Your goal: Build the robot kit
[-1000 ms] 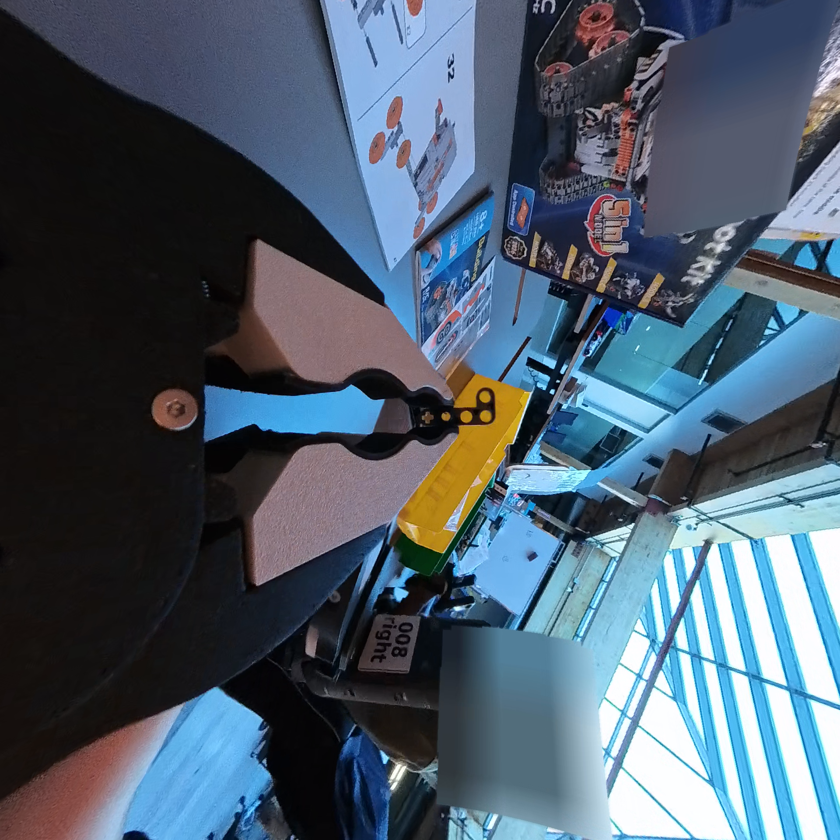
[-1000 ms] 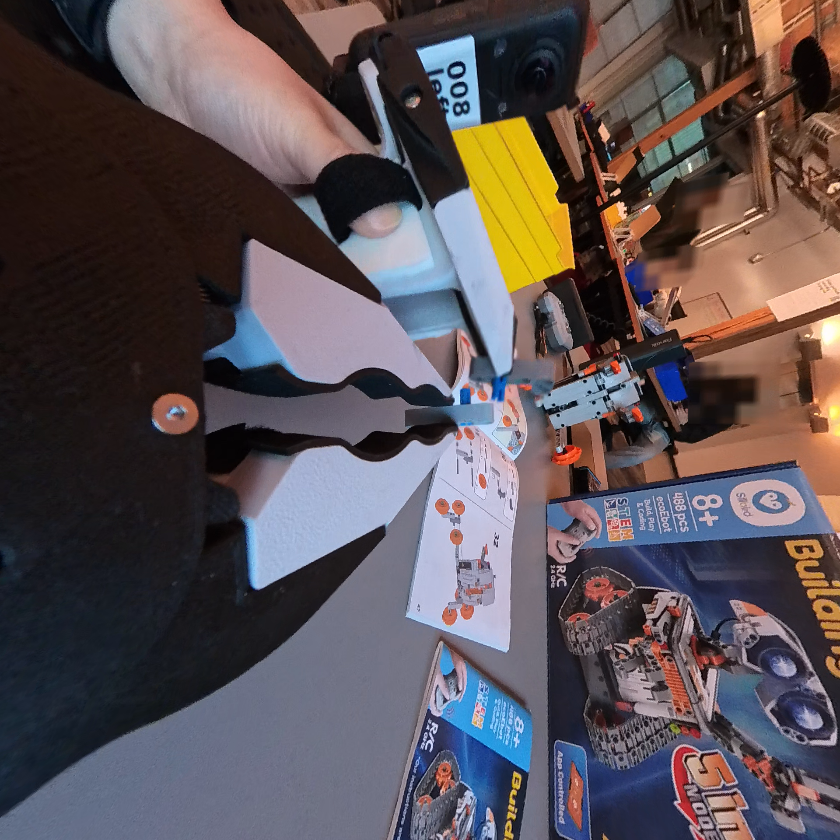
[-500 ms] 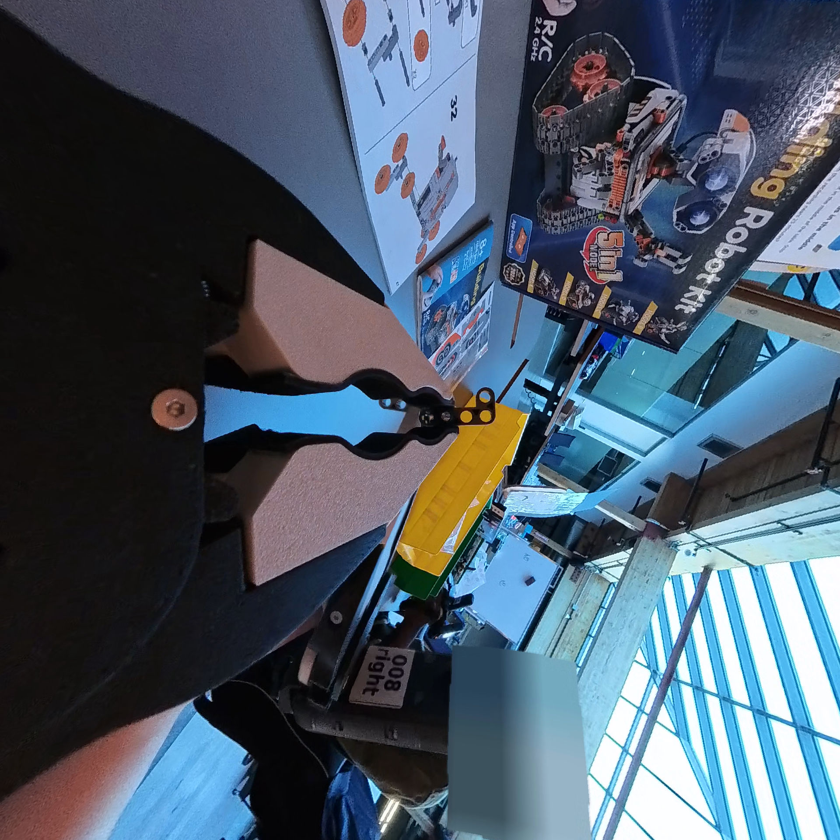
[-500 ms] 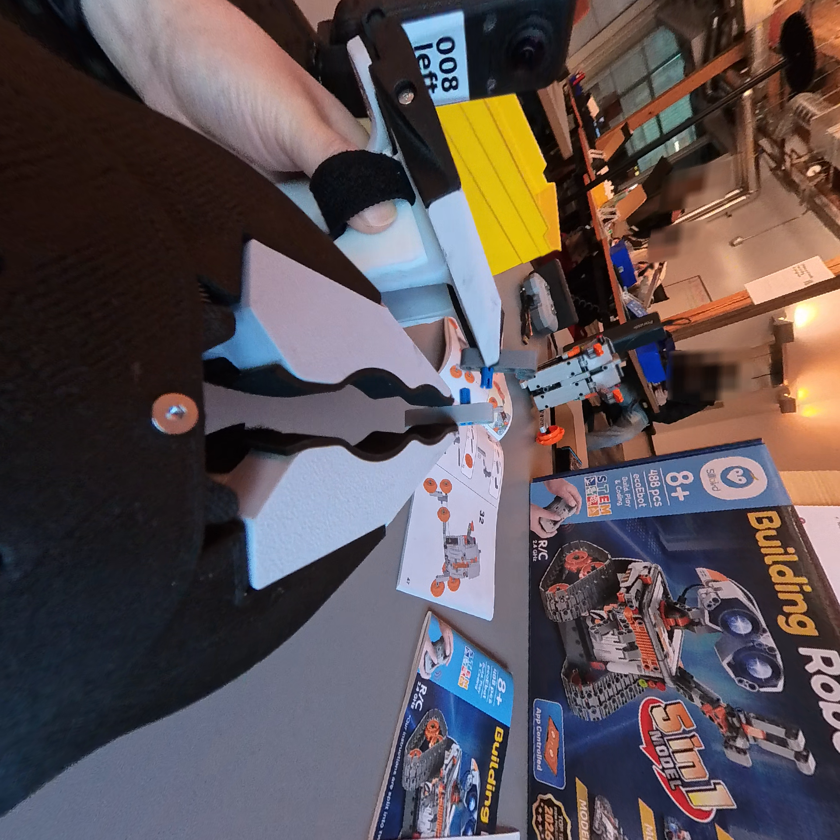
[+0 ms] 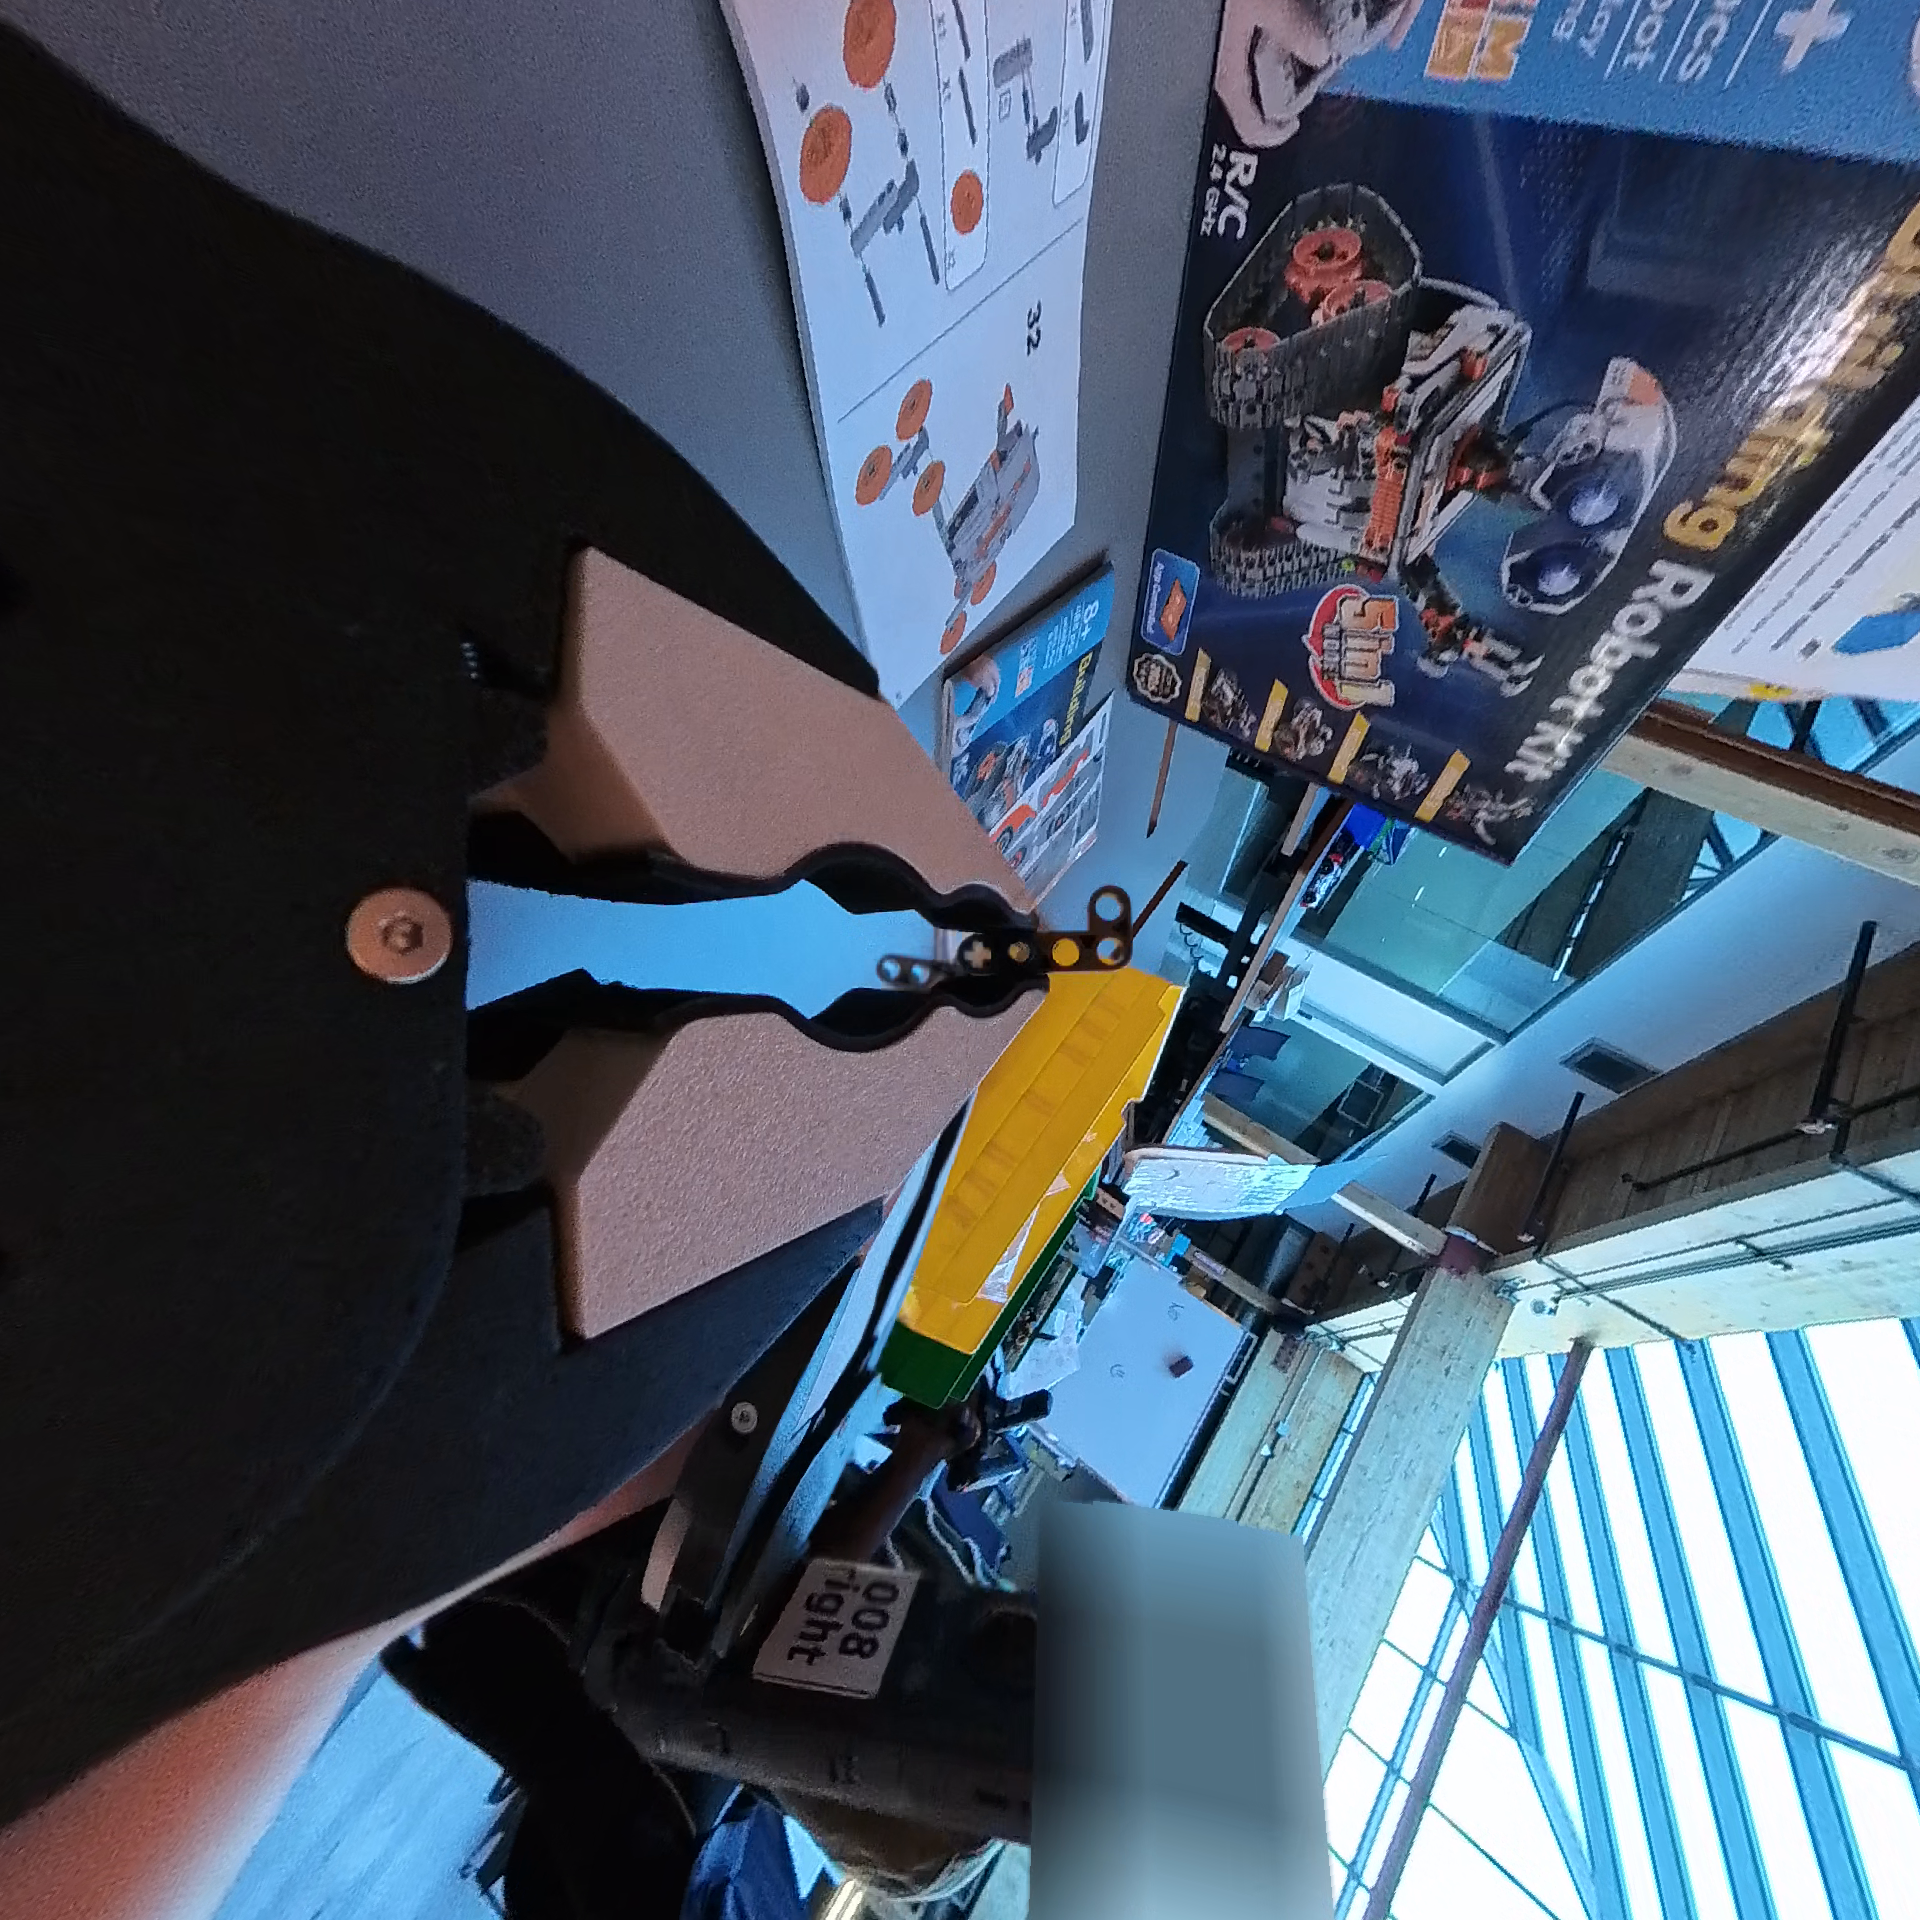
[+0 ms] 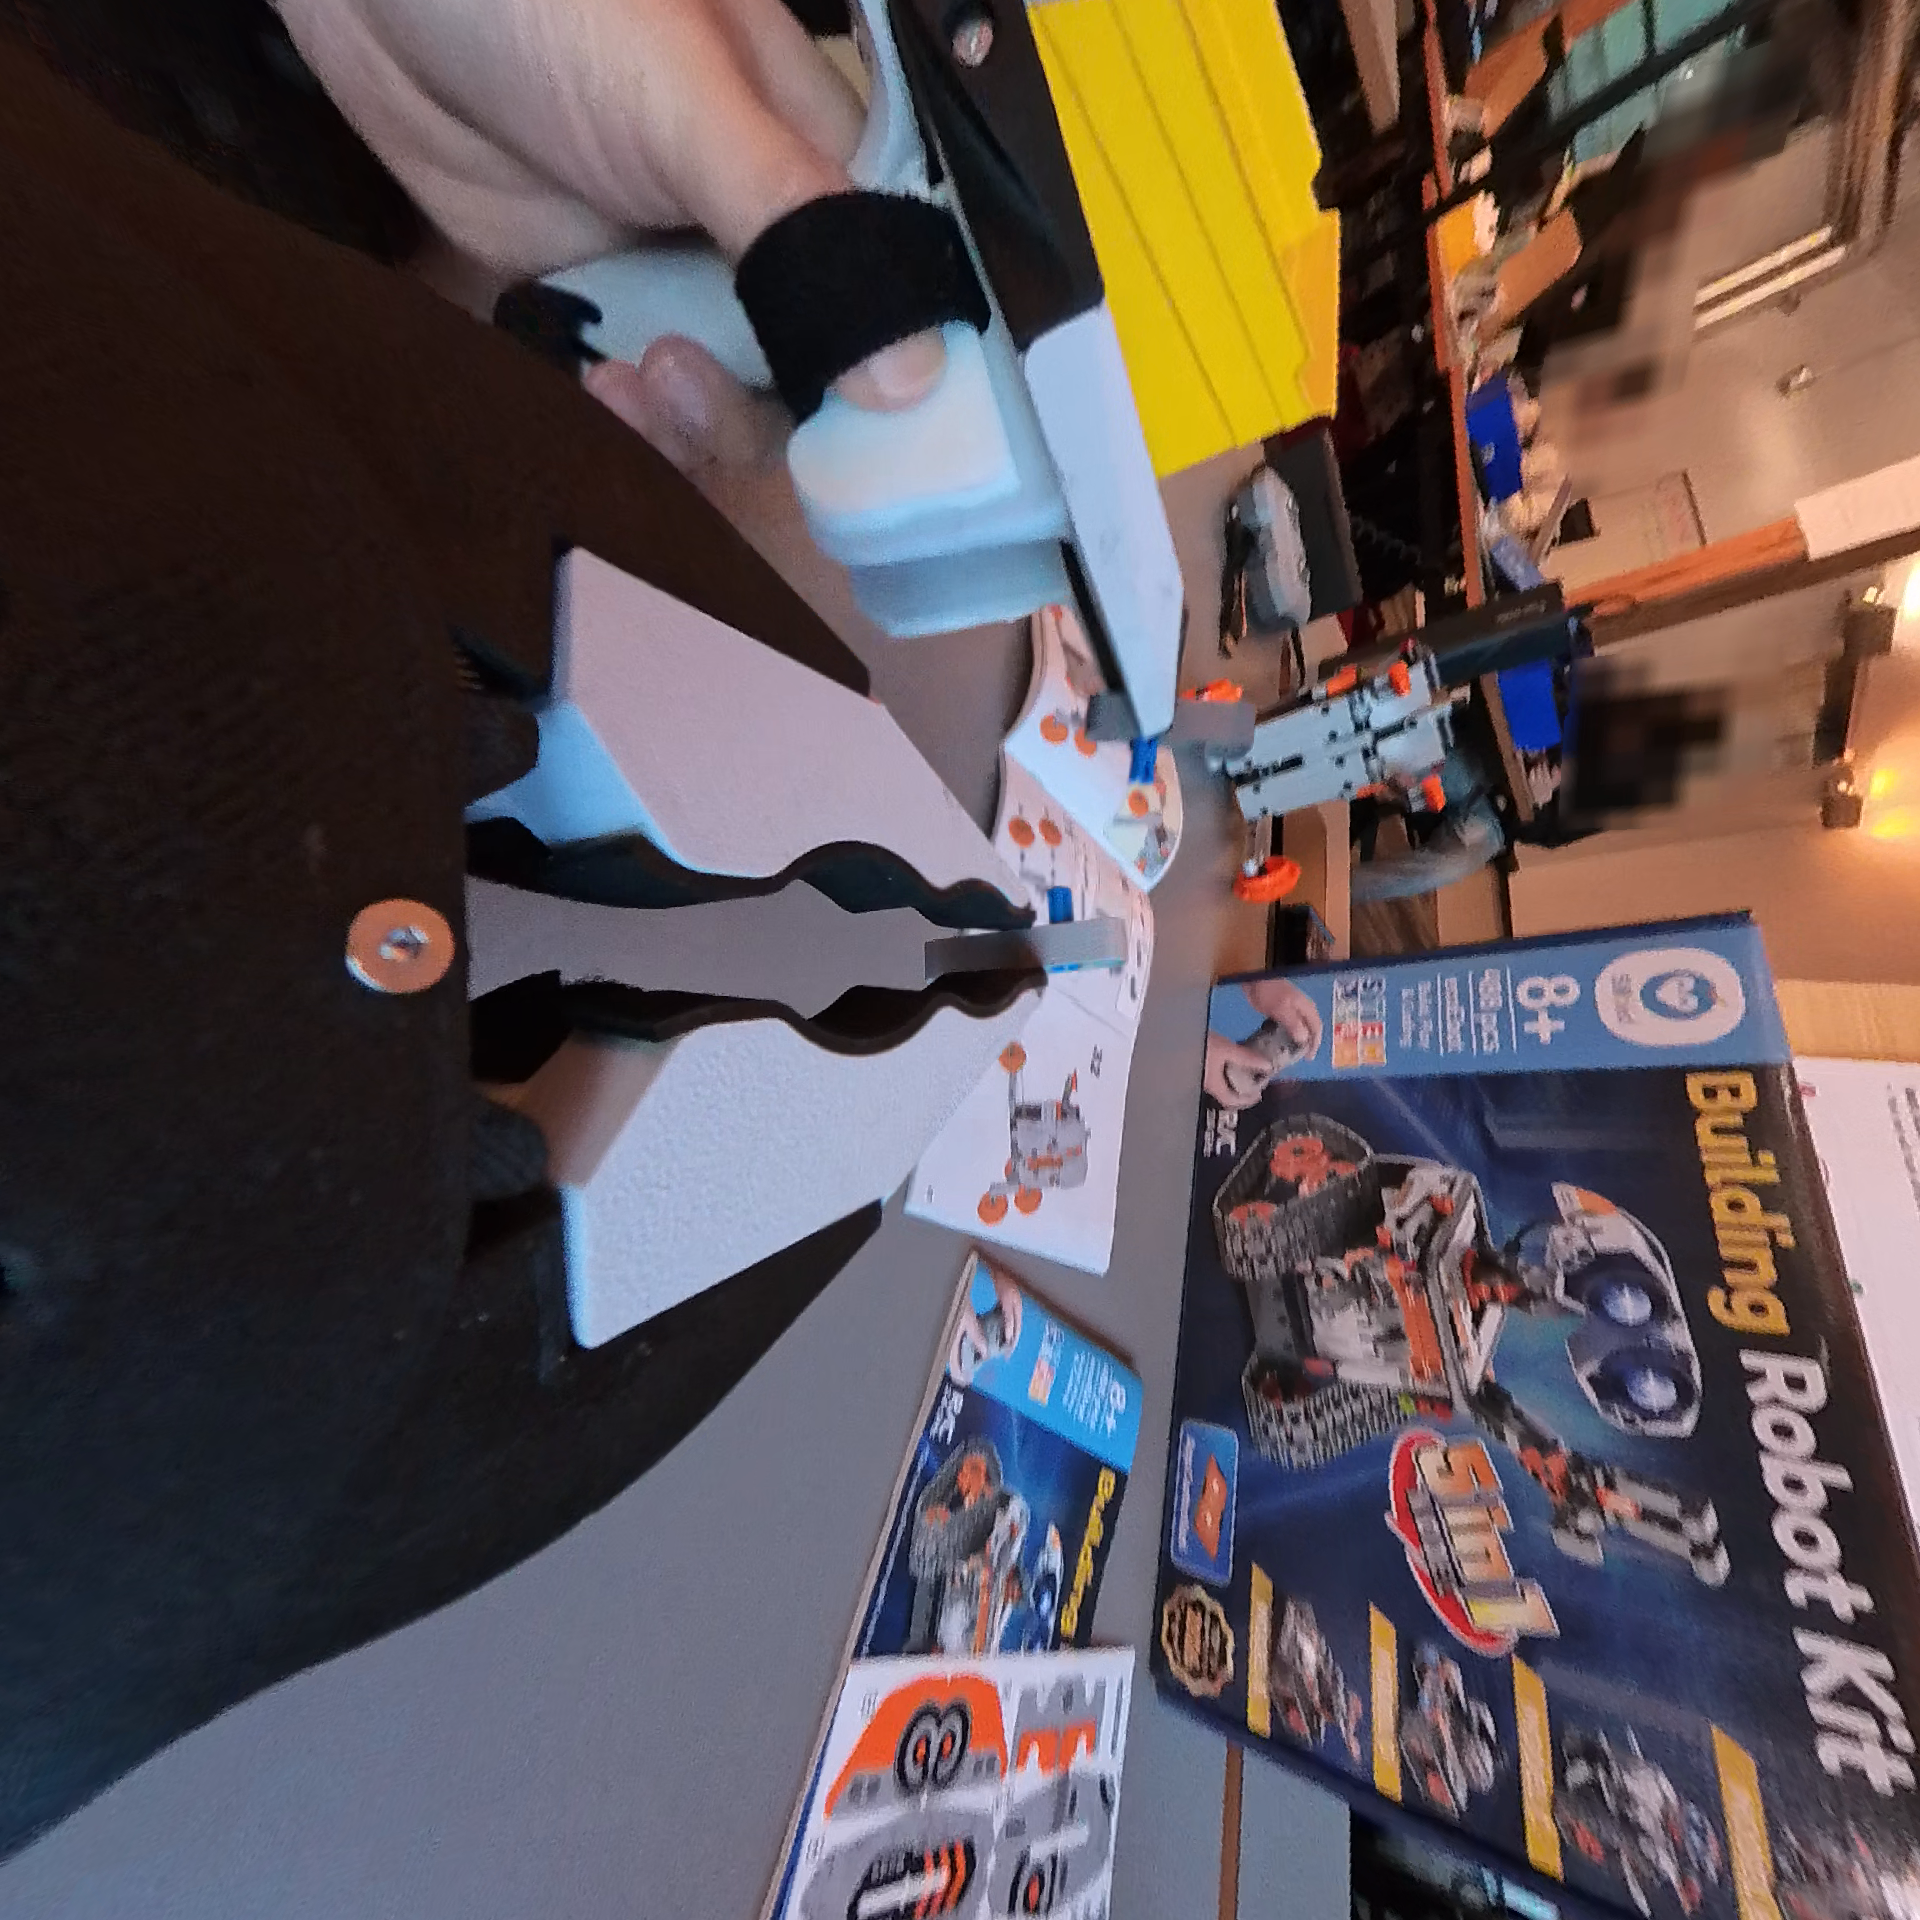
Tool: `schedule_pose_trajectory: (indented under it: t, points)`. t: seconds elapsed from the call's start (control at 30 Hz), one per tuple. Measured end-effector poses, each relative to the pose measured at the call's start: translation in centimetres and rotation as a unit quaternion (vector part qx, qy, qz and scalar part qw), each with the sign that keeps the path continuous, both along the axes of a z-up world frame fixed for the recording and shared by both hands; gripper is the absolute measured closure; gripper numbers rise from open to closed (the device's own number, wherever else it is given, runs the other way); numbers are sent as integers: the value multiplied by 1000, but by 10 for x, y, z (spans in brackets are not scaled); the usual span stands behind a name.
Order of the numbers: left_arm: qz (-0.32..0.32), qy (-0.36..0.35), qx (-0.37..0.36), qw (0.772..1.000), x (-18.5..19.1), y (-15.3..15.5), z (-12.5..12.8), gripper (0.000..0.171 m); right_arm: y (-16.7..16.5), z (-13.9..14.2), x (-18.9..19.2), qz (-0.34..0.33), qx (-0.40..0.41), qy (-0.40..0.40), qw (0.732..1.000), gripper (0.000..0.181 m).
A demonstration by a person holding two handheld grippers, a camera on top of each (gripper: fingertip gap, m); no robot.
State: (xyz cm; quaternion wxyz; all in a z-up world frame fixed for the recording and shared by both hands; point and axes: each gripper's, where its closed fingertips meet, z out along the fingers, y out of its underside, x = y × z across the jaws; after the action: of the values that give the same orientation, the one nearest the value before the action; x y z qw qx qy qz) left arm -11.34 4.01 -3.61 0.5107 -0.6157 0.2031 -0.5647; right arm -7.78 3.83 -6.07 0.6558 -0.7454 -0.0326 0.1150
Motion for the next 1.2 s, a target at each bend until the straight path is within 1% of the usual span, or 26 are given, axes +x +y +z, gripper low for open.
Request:
schedule_pose_trajectory:
  t: [0.07,0.13,0.2,0.37,0.47,0.53,0.67,0.83,0.93,1.0,1.07,1.2]
  points:
    - [7,8,2,1000,-2,8,-1,167,2,-1,6,-12,-4,-6,1000,175]
    - [-6,30,12,999,3,11,-3,167,2,-2,4,-7,-5,-2,1000,175]
    - [-13,33,17,999,6,12,-3,167,2,-3,3,-5,-7,-2,1000,175]
    - [-63,-21,-15,998,5,3,2,168,1,0,-2,5,-1,15,1000,175]
    - [-112,-58,-40,991,8,-6,7,167,-3,9,-7,16,21,36,999,176]
    - [-125,-72,-36,989,9,-9,11,168,-9,19,-17,44,43,68,996,176]
    - [-167,-129,-66,975,5,-13,21,168,-13,25,-16,41,54,100,993,176]
    - [-194,-168,-85,963,2,-13,27,168,-10,29,-19,44,59,170,983,175]
    - [-206,-177,-76,959,2,-17,31,168,-11,32,-25,60,66,222,971,175]
    - [-210,-180,-70,958,2,-18,33,168,-14,34,-27,70,70,233,967,175]
    - [-232,-202,-76,948,0,-22,38,168,-18,37,-29,78,79,229,967,175]
    - [-280,-267,-100,917,-11,-26,51,168,-30,51,-31,92,114,212,966,175]
